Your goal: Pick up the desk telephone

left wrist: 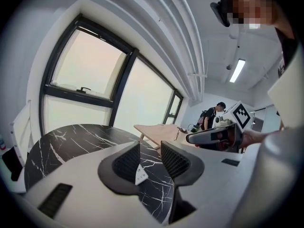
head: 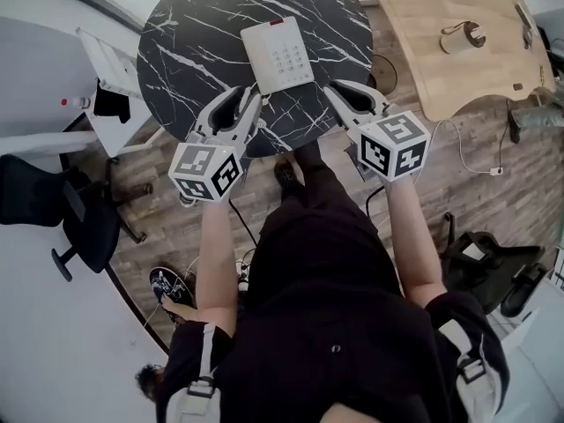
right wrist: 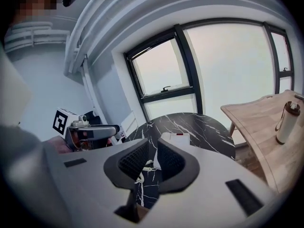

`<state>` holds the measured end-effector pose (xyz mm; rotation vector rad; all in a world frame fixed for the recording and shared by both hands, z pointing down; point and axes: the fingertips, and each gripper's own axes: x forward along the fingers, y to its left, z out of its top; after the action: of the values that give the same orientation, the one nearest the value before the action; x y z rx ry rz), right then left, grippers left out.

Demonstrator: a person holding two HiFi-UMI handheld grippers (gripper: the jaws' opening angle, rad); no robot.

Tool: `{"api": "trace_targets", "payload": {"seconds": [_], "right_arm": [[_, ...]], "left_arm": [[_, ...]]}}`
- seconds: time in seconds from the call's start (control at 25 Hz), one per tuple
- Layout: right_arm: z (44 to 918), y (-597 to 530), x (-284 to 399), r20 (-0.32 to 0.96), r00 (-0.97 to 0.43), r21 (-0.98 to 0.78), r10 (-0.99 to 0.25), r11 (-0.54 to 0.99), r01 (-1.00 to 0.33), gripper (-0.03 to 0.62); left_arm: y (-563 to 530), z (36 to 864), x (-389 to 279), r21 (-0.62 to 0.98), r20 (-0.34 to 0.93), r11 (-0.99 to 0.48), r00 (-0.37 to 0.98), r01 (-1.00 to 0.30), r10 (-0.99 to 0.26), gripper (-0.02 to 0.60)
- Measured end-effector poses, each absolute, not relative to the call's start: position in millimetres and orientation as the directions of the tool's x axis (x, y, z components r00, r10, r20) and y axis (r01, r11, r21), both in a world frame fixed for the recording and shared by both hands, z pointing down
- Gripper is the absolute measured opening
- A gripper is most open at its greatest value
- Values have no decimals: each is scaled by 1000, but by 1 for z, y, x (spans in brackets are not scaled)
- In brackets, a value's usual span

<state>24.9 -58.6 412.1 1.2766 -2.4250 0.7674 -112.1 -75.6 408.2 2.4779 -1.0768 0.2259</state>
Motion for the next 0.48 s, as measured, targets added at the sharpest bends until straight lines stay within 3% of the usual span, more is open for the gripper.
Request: {"api": "trace_targets", "payload": {"seconds": [0.2, 0.48], "right_arm": [[445, -72, 23, 540, -575, -349, -615, 458, -818, 135], [488, -107, 22, 602, -600, -396, -527, 457, -797, 209]], "left_arm": [[-88, 436, -111, 362, 360, -570, 675, -737, -644, 178], [-116, 478, -105, 463, 420, -478, 659, -747, -624, 221]]}}
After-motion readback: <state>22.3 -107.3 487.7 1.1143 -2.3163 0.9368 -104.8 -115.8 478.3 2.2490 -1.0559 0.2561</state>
